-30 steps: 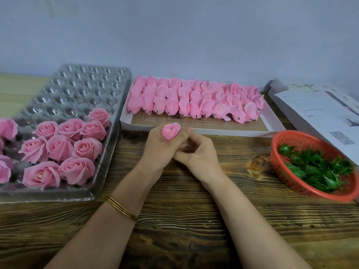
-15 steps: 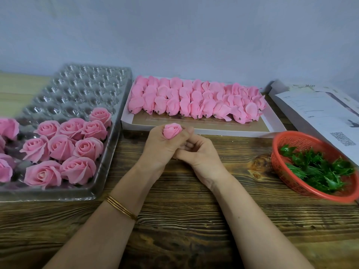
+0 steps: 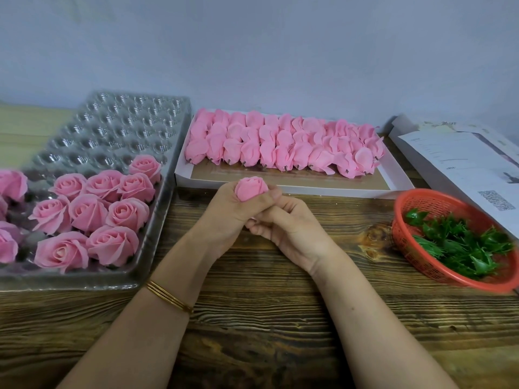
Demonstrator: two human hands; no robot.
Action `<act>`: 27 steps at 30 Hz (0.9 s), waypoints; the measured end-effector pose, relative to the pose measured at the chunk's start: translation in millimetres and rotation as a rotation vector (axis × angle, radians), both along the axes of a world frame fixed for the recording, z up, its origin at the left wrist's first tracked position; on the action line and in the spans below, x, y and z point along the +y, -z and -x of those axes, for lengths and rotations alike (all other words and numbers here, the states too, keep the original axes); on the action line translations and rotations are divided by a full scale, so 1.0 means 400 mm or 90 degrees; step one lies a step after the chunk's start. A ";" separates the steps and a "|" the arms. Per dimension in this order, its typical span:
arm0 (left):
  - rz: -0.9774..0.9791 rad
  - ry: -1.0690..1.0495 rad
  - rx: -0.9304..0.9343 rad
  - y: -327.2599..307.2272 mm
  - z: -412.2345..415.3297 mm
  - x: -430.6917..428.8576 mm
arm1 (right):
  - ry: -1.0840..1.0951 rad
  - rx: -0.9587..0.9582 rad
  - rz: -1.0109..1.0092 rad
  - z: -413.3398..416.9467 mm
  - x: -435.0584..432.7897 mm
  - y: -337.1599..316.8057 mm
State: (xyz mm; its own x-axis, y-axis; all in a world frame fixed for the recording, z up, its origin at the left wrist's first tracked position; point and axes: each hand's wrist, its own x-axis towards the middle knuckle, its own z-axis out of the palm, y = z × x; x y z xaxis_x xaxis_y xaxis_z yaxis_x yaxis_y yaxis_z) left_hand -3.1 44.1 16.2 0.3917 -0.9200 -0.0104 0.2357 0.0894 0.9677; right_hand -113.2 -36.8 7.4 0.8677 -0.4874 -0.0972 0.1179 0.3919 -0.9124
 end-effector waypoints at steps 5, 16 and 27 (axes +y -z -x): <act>0.006 0.002 0.002 0.002 -0.003 0.000 | -0.032 -0.003 -0.038 0.004 0.000 -0.008; -0.025 -0.043 0.014 0.025 -0.007 -0.017 | 0.125 0.037 0.199 -0.009 0.013 0.021; 0.017 0.073 0.020 0.010 -0.017 0.003 | 0.016 0.007 0.032 -0.003 0.004 0.003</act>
